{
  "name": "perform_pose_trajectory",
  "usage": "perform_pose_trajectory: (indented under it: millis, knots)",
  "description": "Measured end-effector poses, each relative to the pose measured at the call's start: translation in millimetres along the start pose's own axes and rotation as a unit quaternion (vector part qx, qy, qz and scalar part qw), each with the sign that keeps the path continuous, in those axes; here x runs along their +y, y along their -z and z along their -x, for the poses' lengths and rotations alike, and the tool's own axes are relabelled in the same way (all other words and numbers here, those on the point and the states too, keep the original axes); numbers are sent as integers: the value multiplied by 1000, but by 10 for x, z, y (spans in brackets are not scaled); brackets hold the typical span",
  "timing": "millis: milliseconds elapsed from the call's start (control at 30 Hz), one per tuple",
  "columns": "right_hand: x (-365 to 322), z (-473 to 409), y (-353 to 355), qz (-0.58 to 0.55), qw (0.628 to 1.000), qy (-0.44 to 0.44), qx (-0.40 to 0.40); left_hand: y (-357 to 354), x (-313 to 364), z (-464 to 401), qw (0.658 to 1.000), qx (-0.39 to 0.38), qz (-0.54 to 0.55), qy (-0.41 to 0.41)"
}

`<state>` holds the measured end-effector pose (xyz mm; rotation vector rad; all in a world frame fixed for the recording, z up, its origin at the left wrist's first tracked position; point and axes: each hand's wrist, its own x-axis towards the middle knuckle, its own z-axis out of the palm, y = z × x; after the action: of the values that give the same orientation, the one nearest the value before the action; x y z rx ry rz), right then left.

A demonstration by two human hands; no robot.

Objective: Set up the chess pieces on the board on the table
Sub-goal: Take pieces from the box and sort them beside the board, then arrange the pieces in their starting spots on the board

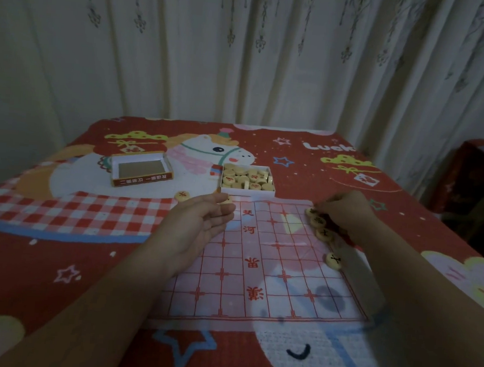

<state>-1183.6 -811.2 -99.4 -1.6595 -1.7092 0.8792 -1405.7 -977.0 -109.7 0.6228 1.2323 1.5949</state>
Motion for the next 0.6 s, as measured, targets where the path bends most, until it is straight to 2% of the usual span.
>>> perform_pose_trajectory:
  millis: [67, 167, 267, 333, 433, 500, 600]
  knots:
    - [-9, -32, -45, -11, 999, 20, 30, 11, 5, -10, 1000, -2, 14, 3]
    - [-175, -48, -171, 12, 992, 109, 58, 57, 52, -23, 999, 5, 35, -9]
    - [-476, -31, -399, 26, 979, 204, 1, 174, 150, -69, 994, 56, 83, -46]
    - [-643, -62, -592, 116, 955, 270, -47, 286, 209, -119, 984, 104, 128, -67]
    - [-789, -146, -917, 310, 887, 331, -88, 468, 232, -209, 966, 180, 167, -83]
    - [-837, -198, -1077, 350, 866, 337, -119, 559, 225, -261, 956, 223, 166, -91]
    - [-830, -284, -1226, 378, 845, 360, -119, 612, 209, -305, 952, 242, 153, -105]
